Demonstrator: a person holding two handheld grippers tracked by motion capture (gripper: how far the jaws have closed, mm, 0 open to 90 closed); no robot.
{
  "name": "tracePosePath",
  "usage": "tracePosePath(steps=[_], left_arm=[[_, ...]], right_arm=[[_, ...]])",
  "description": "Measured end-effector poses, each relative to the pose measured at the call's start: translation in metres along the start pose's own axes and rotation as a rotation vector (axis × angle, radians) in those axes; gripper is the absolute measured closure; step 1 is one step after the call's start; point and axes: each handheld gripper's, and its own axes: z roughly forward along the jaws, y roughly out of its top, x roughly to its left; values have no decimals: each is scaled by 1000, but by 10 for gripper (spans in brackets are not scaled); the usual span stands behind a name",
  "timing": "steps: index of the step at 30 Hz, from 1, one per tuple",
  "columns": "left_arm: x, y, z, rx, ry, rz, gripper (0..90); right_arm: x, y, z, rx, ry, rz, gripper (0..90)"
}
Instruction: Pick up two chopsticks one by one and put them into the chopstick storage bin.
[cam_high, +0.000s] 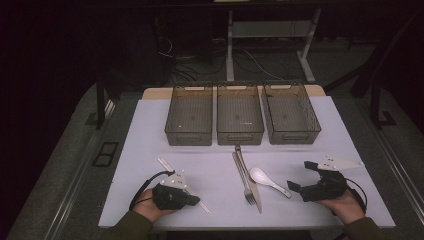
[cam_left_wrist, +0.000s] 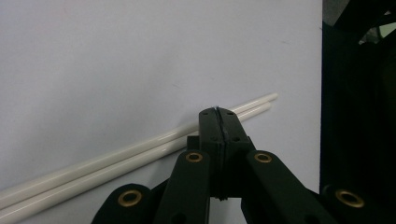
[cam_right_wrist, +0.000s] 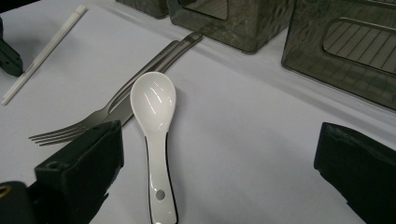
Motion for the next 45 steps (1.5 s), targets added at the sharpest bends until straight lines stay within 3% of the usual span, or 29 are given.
tracePosePath(steps=[11, 23, 34, 39, 45], left_arm=[[-1, 8, 6, -6, 19, 17, 888], [-2, 11, 3, -36, -2, 26, 885], [0, 24, 5, -67, 8, 69, 753], [-4, 30, 15, -40, -26, 118, 707], [-9, 34, 20, -30, -49, 142, 691]], right_arm=[[0, 0, 0, 1, -1, 1, 14], [0, 0, 0, 1, -1, 0, 14], [0, 0, 0, 0, 1, 3, 14], [0, 0, 0, -1, 4, 12, 14], [0, 0, -1, -4, 6, 20, 14]])
